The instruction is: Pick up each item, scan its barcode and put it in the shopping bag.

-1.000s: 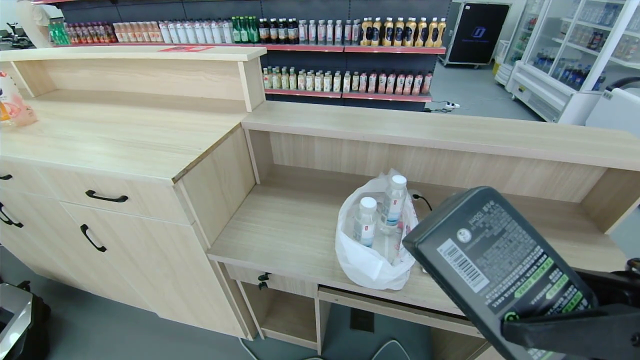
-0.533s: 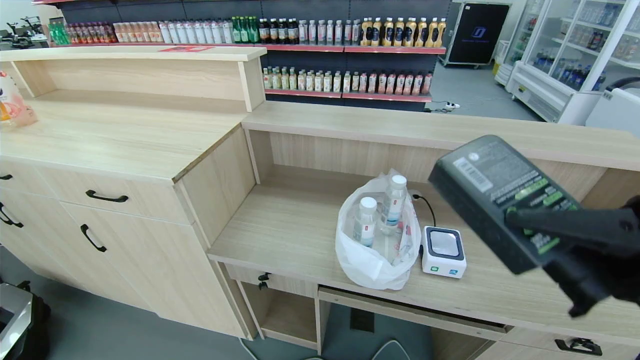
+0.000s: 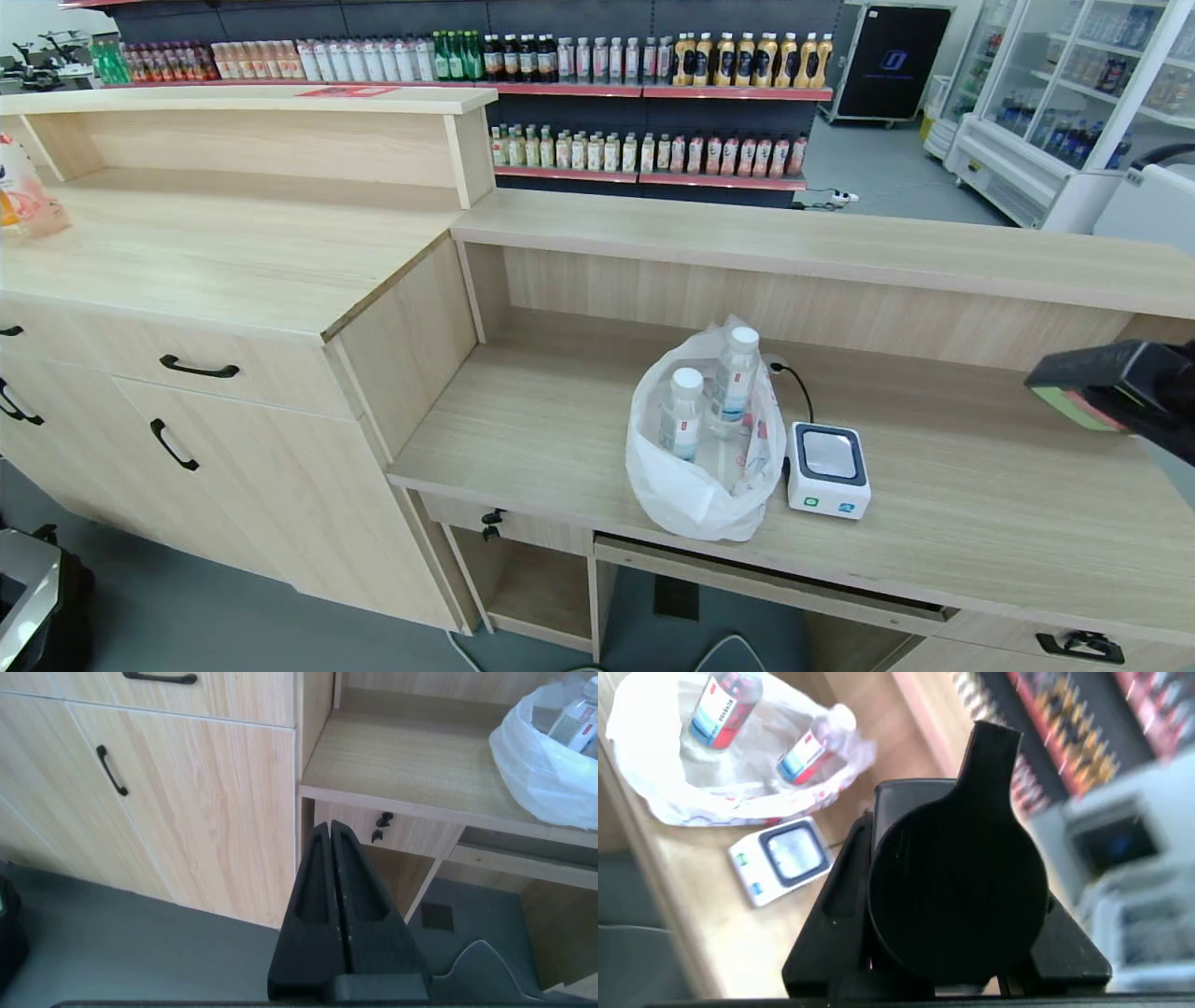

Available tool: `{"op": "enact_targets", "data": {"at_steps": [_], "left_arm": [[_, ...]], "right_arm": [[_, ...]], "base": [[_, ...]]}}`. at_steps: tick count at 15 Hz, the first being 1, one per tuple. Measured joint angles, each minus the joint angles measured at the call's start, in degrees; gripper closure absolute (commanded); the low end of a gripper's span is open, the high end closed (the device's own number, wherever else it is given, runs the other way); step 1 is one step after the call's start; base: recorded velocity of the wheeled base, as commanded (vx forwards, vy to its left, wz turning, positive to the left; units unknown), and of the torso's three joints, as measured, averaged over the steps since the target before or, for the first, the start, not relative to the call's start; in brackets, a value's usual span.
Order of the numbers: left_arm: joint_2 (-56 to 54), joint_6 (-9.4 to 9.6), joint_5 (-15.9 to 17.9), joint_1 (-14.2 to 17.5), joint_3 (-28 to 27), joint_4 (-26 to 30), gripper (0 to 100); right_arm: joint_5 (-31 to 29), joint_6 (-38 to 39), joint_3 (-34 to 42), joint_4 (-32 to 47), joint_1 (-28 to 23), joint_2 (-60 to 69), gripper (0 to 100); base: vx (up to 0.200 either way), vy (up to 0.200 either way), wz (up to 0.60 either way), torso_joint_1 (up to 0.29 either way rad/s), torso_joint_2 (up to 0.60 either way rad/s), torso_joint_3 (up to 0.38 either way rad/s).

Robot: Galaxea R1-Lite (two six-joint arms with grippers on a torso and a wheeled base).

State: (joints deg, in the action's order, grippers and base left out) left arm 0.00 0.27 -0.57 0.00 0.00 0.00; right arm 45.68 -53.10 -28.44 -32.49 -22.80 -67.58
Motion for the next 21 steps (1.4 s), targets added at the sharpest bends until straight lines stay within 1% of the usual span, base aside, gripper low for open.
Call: {"op": "enact_targets", "data": {"at_steps": [1,2,4,5,7,9,10,11,12,13,14,16,17,19,21], "left_arm": [[0.0,0.0,-0.02,0.0,0.0,0.0,100],[0.0,0.0,0.0,0.0,0.0,0.0,100],[0.0,0.0,-0.02,0.0,0.0,0.0,100],[0.0,0.0,-0.02,-0.02,0.0,0.0,100],[0.02,-0.02,-0.02,0.0,0.0,0.0,100],[0.0,0.0,-0.02,0.0,0.0,0.0,100],[0.0,0.0,0.0,0.0,0.0,0.0,100],[0.0,-0.02,-0.02,-0.02,0.0,0.0,100],[0.0,0.0,-0.02,0.0,0.0,0.0,100],[0.0,-0.02,-0.02,0.0,0.0,0.0,100],[0.0,0.0,-0.02,0.0,0.0,0.0,100],[0.0,0.0,-0.02,0.0,0.0,0.0,100],[0.0,-0.02,-0.02,0.0,0.0,0.0,100],[0.0,0.0,-0.05,-0.07,0.0,0.05,100],[0.0,0.0,-0.02,0.0,0.0,0.0,100]], "right_arm": [[-0.17,6.57,0.57,1.23,-3.77,-0.38,100],[-0.38,9.62,1.05,2.6,-6.8,-0.96,100],[-0.33,10.41,1.35,6.05,-12.04,-2.5,100],[-0.13,10.7,1.35,7.03,-13.93,-3.5,100],[0.33,12.62,1.21,7.31,-15.1,-4.66,100],[-0.02,14.59,1.1,7.31,-14.96,-4.99,100],[-1.97,17.01,0.69,7.34,-13.91,-5.13,100],[-7.39,20.81,-0.37,7.17,-11.68,-5.49,100],[-13.39,25.43,-1.73,7.09,-8.27,-6.12,100],[-21.57,32.31,-4.27,7.18,-3.61,-7.36,100],[-26.75,42.44,-7.44,6.61,0.59,-9.05,100],[-29.92,59.94,-12.35,5.67,6.42,-13.81,100],[-30.73,64.95,-13.73,4.46,8.33,-16.86,100],[-31.56,68.75,-13.64,1.07,9.81,-21.97,100],[-31.04,70.29,-11.5,-1.41,10.37,-25.82,100]], "base": [[0.0,0.0,0.0,0.0,0.0,0.0],[0.0,0.0,0.0,0.0,0.0,0.0],[0.0,0.0,0.0,0.0,0.0,0.0],[0.0,0.0,0.6,0.002,0.0,-0.002],[0.0,0.0,0.6,0.0,0.0,0.005],[0.0,0.0,0.6,0.002,0.0,0.002],[0.0,0.0,0.6,-0.012,0.0,0.002],[0.0,0.0,0.6,0.007,0.0,0.002],[0.0,0.0,0.6,0.007,0.0,0.002],[0.0,0.0,0.0,0.0,0.0,0.0],[0.0,0.0,0.0,0.0,0.0,0.0],[0.0,0.0,0.0,0.0,0.0,0.0],[0.0,0.0,0.0,0.0,0.0,0.0],[0.0,0.0,0.0,0.0,0.0,0.0],[0.0,0.0,0.0,0.0,0.0,0.0]]}}
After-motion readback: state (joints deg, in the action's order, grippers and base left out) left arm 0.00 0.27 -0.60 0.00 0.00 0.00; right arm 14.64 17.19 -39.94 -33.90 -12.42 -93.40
